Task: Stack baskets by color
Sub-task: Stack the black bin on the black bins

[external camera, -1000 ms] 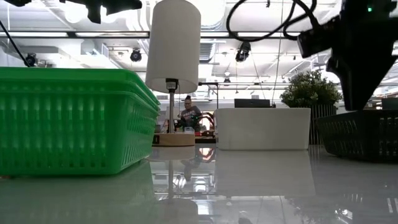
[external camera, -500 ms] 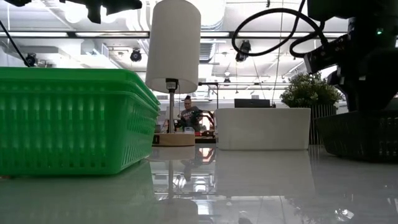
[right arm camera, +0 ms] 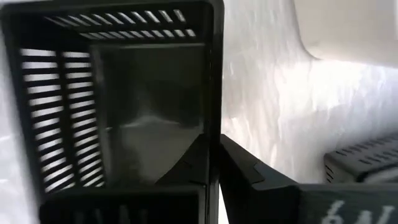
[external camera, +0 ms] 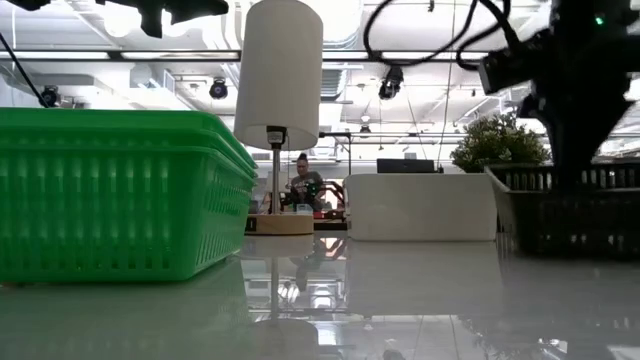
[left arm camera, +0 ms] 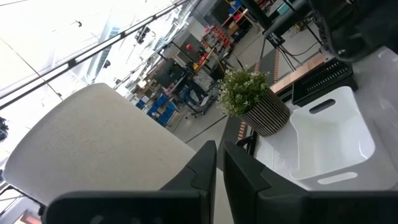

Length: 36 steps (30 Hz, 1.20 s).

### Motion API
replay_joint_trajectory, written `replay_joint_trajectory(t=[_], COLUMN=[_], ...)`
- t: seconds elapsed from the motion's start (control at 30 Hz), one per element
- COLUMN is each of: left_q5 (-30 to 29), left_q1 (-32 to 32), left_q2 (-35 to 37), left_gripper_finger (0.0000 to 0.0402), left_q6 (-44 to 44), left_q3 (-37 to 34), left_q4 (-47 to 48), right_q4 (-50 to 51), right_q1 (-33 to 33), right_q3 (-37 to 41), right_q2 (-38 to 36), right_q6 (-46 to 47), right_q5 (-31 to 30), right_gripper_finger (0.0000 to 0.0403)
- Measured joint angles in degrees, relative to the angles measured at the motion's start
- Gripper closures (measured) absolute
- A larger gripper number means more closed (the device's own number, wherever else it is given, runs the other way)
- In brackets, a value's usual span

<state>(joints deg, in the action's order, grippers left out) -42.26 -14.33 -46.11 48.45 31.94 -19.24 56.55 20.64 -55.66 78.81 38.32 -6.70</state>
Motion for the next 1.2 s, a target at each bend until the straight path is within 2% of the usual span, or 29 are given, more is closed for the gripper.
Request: replay_joint_trajectory(t=[0.17,0.4,0.6,0.77,1.0,1.2], left_q5=[0.0,0.0,0.0,0.0,0.0,0.0], left_q1=[0.0,0.0,0.0,0.0,0.0,0.0], left_q2=[0.0,0.0,0.0,0.0,0.0,0.0], left_gripper_finger=[0.0391,0.0391,0.0391,0.0391,0.0391,0.0391], left_q6=[0.0,0.0,0.0,0.0,0.0,0.0], left_q3=[0.0,0.0,0.0,0.0,0.0,0.0], left_q4=[0.0,0.0,0.0,0.0,0.0,0.0], right_q4=[4.7,6.4,19.9,31.7,33.5,33.4], right_q1=[-2.0,-4.6,-6.3,-7.6,-10.5,-15.1], right_q3=[-3.2,-2.7,-2.1,-2.0,-1.9,-1.9], right_q2=[-3.5,-14.1,-23.5,-26.8,-25.9,-21.0], right_q6=[6.9,18.6,36.4,54.3,57.3,55.6], right_q5=[0.1,-4.6,-13.6,-18.6,-19.6,-19.9], right_gripper_finger=[0.0391,0.0392,0.0392,0.0392,0.0392,0.0392])
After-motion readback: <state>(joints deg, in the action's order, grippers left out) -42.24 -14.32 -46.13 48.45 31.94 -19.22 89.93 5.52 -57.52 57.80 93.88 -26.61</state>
